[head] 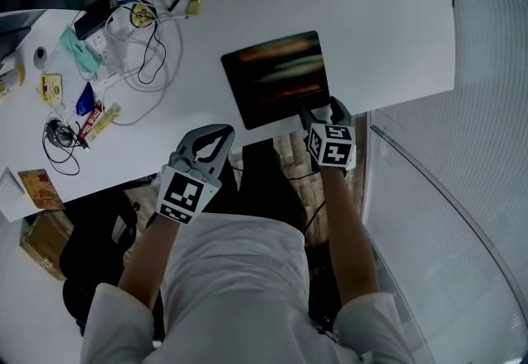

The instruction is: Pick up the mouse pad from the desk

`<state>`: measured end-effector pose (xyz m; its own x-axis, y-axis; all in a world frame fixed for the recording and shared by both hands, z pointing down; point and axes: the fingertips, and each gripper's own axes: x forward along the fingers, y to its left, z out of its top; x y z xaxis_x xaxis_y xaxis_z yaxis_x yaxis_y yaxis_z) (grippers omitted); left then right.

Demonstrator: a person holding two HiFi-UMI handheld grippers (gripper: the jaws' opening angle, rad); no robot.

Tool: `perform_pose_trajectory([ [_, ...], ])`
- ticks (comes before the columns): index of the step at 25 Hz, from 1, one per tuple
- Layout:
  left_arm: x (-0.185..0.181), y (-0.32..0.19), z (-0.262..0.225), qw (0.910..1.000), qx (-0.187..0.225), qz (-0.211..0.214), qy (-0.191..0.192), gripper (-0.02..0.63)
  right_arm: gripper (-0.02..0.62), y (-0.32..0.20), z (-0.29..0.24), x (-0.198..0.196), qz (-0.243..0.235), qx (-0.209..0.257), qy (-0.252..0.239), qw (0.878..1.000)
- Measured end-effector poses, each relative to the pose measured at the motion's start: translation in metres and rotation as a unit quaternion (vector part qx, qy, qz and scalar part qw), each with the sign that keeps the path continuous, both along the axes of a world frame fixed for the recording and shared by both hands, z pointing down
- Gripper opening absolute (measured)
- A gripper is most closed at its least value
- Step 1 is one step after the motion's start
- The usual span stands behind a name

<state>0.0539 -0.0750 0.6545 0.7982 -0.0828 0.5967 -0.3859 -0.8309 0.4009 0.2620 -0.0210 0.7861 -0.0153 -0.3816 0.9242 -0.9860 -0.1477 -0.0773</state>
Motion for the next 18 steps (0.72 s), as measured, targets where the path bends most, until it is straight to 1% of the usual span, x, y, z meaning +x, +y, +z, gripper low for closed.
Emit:
perform_pose_trajectory([
  [6, -0.001, 0.002, -0.003, 1.0, 0.003, -0.008, 0.0, 0.016, 0.35, -0.001, -0.001, -0.001, -0.013, -0.007, 0.013, 1.0],
  [8, -0.002, 0.003, -0.003, 0.9999, 0.004, -0.01, 0.0, 0.015, 0.35, -0.002, -0.002, -0.003, -0.024, -0.007, 0.017, 1.0],
  [9, -0.002, 0.004, -0.003, 0.9999, 0.004, -0.012, -0.001, 0.015, 0.328, -0.003, -0.002, -0.007, -0.034, -0.006, 0.02, 0.999],
  [12, -0.004, 0.006, -0.002, 0.9999, 0.004, -0.016, -0.002, 0.015, 0.206, -0.007, -0.004, -0.022, -0.069, -0.003, 0.031, 0.997],
  [14, -0.006, 0.007, -0.002, 0.9998, 0.005, -0.018, -0.003, 0.015, 0.144, -0.009, -0.007, -0.031, -0.074, 0.003, 0.039, 0.997],
  [15, -0.007, 0.007, -0.003, 0.9998, 0.005, -0.02, -0.003, 0.015, 0.143, -0.009, -0.008, -0.032, -0.069, 0.007, 0.041, 0.997],
  [16, -0.008, 0.007, -0.003, 0.9997, 0.006, -0.022, -0.004, 0.015, 0.162, -0.008, -0.008, -0.03, -0.061, 0.01, 0.041, 0.997],
  [18, -0.009, 0.007, -0.004, 0.9997, 0.006, -0.025, -0.003, 0.015, 0.266, -0.003, -0.006, -0.023, -0.04, 0.011, 0.026, 0.999],
])
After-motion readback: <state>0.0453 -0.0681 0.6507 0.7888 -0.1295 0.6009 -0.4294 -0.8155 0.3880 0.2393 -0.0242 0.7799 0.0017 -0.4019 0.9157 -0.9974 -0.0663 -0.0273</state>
